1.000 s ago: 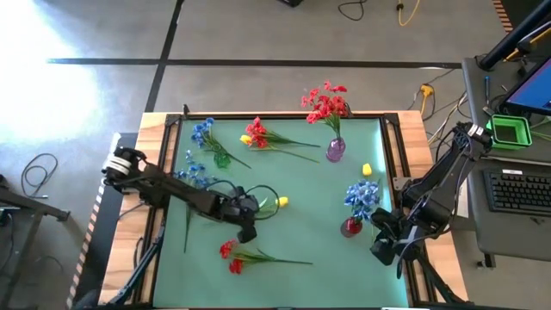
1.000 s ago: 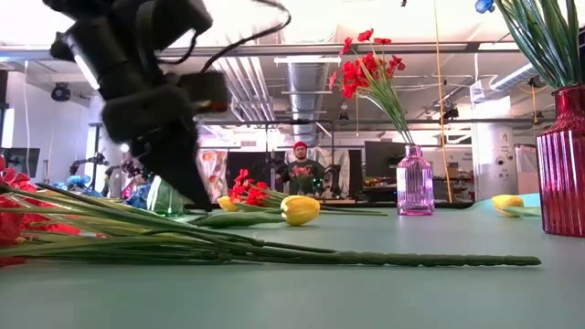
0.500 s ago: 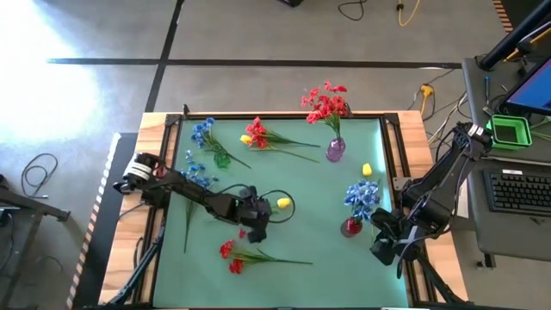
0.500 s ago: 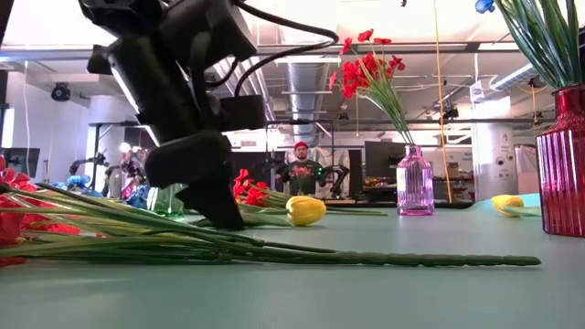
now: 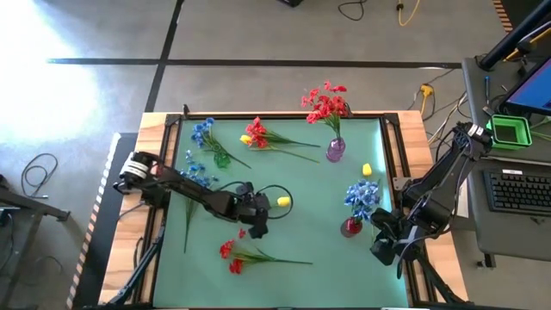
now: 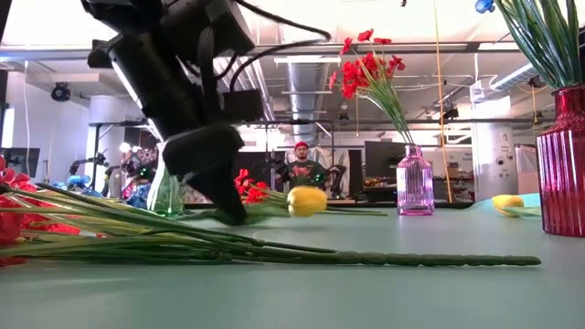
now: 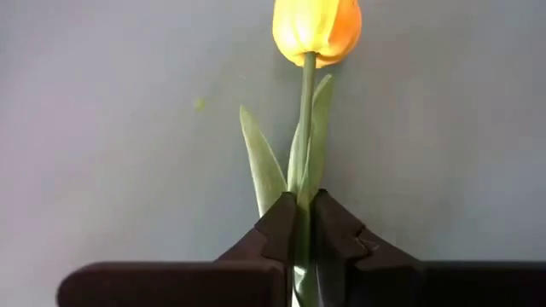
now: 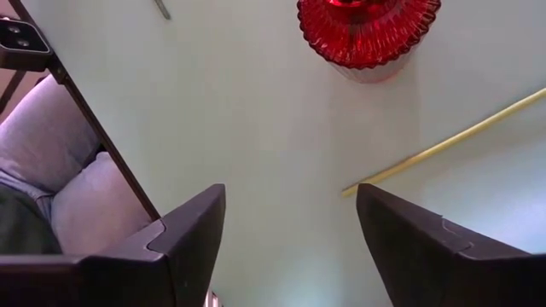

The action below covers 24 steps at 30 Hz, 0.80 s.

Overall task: Sort flowers into vase by color
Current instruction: Put the bottom left yellow tulip into the green vase

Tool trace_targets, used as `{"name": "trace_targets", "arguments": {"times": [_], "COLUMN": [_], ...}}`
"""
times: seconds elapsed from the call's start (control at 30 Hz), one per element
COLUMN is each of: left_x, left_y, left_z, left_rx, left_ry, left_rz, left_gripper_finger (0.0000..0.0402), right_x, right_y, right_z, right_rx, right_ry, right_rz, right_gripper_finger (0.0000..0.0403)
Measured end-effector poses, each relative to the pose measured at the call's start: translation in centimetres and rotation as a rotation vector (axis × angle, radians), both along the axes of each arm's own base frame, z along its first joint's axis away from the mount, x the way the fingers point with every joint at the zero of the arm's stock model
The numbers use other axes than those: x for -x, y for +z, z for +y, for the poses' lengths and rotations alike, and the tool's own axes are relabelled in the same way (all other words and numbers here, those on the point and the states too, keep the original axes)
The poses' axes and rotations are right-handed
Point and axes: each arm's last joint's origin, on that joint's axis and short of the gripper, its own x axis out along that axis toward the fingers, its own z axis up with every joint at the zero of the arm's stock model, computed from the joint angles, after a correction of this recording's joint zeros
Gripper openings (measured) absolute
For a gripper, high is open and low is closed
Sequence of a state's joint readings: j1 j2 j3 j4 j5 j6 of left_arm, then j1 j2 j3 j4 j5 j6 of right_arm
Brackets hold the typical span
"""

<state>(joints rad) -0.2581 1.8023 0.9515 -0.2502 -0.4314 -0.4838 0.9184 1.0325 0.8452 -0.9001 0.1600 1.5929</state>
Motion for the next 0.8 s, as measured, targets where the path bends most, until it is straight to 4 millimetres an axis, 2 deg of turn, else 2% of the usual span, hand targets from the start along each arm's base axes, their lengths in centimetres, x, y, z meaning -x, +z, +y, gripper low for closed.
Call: {"name": "trace_targets", "arguments": {"times": [0.13,0.3,0.57,0.67,0.8], "left_x": [0.0,0.7,1.8,2.9,5.1], "left_y": [2.3,6.7,14.9,16.4,16.8], "left_z": [0.1,0.5,1.8,2.9,5.2], "left_rx": [-0.027,-0.106,-0.212,-0.266,-0.377], "left_ry": [0.021,-0.005,-0.211,-0.276,-0.239], "left_rz": [-0.097,-0.254,-0.764,-0.930,-1.064], "left_gripper_finger": [0.0002,0.0000,0.0000,0.0000,0.0000], "right_x": [0.0,0.0,-0.1,-0.1,-0.1], "right_y": [0.0,0.0,0.0,0.0,0.0], "right_z": [0.0,0.0,-0.1,-0.1,-0.1], "right_rx": [0.001,0.013,0.022,0.022,0.023], "right_ry": [0.000,0.001,0.010,0.010,0.011], "right_rz": [0.000,-0.014,-0.023,-0.023,-0.023], "right_gripper_finger": [0.0260,0.0254,0.0254,0.0258,0.0260]}}
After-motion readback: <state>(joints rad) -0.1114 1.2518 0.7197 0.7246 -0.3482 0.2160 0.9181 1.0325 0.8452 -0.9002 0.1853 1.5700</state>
